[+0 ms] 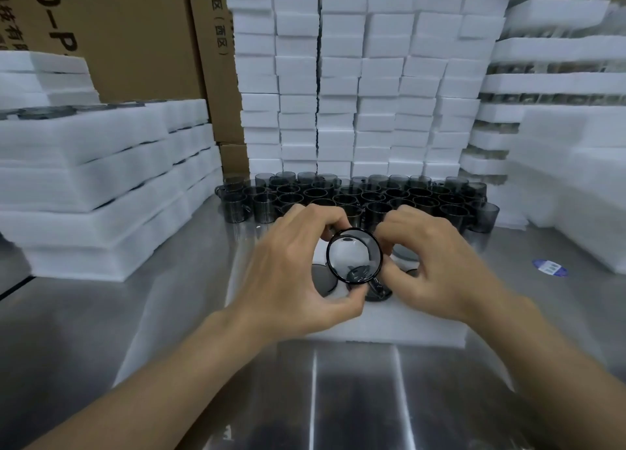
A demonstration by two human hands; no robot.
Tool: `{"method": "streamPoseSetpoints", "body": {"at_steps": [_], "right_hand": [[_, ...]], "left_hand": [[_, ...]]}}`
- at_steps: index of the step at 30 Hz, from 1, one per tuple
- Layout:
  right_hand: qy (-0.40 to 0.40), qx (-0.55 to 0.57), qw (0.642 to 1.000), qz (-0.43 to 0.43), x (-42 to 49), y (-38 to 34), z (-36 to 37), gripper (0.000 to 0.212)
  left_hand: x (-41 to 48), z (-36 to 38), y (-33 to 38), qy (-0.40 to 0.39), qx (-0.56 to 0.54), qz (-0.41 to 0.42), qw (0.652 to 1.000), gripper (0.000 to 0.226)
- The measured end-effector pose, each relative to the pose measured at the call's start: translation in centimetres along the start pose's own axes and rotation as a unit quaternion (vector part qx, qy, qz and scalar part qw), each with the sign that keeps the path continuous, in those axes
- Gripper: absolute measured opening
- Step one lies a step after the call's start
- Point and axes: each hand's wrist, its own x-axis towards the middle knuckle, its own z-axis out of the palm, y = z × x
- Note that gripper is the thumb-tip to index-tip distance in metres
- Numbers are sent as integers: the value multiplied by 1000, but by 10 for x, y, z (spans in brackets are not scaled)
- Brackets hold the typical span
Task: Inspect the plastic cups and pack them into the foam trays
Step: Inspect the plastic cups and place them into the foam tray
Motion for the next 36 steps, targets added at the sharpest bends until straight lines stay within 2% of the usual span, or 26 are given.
{"method": "streamPoseSetpoints", "body": {"at_steps": [4,9,12,14,17,19,21,23,26,28,31,36], "right_hand": [[11,6,1000,1,0,-1,0,12],[22,13,1000,-11,0,-3,-1,5],[29,11,999,-15,-1,-1,-1,6],[33,19,999,-7,-1,-1,-1,11],[32,48,998,11,-3,-5,-1,39],[45,58,997,29,-3,-11,1,58],[90,51,994,45,-1,-18,6,66],[157,23,986,43,1,-27,13,66],[216,-4,976,13,2,-35,21,60],[217,4,976,-3,1,-35,20,57],[187,-4,982,-33,0,-31,16,57],[144,-45,986,-69,1,-28,6,62]], "left_hand": [[0,-2,1,4,-8,-9,1000,57],[2,-5,1,1,-21,-27,999,58],[3,-7,1,-1,-83,-72,994,53],[5,-8,2,7,-152,-137,979,47],[13,-10,5,26,-270,-246,930,44],[17,-10,6,30,-307,-305,901,47],[20,-9,5,22,-318,-353,880,48],[19,-8,4,-8,-321,-374,870,50],[16,-6,5,-47,-329,-376,865,52],[17,-8,4,-60,-339,-360,867,41],[21,-15,1,-47,-307,-282,908,20],[16,-24,-5,-28,-136,-114,984,20]]}}
